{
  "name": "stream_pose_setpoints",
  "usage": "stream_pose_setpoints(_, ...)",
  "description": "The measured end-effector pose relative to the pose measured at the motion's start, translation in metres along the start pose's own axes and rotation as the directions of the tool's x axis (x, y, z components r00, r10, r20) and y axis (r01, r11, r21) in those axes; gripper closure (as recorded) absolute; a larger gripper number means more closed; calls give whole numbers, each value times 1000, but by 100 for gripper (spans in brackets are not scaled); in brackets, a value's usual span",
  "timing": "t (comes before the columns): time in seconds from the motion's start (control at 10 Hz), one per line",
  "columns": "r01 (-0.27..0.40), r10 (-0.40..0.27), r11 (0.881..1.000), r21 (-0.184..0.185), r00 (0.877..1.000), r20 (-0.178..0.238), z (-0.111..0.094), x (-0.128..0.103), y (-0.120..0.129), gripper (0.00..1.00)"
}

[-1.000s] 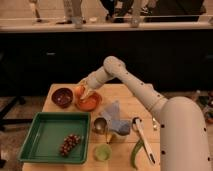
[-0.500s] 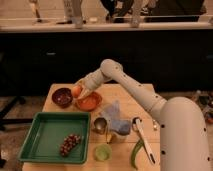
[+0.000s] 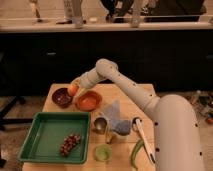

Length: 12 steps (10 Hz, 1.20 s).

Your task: Place apple in purple bowl

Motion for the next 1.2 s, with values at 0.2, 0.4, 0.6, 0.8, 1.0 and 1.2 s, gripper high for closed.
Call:
stream_pose_setpoints(0.2,8,-8,1000,23,1000,-11,6,-1,-7,100)
stream_pose_setpoints(0.4,12,-12,999,40,1000,-19,10,-2,-12,100)
stream_pose_setpoints(0.6,18,-17,999,43,1000,-25,19,-3,-17,100)
stream_pose_setpoints(0.8,21,-21,999,33,1000,-20,24,-5,-18,100)
stream_pose_setpoints(1.0,21,-20,999,36,1000,-22,22,-3,-18,100)
stream_pose_setpoints(1.2,23,-22,999,34,1000,-21,23,-4,-18,100)
